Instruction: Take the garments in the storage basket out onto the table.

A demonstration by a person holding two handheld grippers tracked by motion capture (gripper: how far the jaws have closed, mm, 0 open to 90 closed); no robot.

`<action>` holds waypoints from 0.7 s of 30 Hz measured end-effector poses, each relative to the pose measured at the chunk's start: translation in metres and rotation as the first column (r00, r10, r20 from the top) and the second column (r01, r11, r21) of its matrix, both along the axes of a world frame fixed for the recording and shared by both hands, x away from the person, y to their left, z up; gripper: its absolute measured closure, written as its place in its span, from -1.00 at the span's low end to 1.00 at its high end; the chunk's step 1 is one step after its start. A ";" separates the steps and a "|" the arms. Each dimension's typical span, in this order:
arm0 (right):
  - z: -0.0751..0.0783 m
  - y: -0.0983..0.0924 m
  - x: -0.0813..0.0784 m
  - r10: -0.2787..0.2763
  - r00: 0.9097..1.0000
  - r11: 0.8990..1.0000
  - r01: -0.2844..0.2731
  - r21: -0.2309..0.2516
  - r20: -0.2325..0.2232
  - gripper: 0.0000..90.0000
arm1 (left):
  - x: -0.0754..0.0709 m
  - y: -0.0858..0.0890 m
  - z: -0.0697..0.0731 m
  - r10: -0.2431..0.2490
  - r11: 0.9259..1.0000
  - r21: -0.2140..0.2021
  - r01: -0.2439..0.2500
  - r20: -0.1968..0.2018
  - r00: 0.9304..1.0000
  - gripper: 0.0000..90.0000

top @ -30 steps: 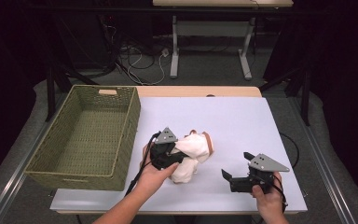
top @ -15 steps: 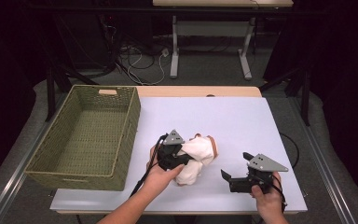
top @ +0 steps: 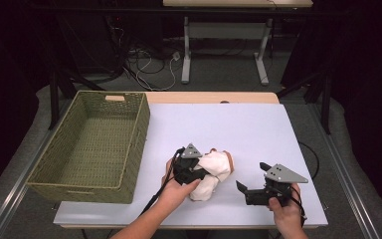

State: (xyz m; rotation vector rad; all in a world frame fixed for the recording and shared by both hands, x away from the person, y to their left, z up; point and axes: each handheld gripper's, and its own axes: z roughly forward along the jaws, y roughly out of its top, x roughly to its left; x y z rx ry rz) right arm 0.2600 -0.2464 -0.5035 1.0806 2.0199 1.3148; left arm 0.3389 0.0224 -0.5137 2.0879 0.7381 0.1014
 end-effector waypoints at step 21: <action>0.000 0.000 0.000 0.002 1.000 1.000 -0.002 -0.005 0.003 -1.00 | -0.001 -0.014 -0.024 -0.007 0.997 0.074 0.008 -0.012 1.000 0.69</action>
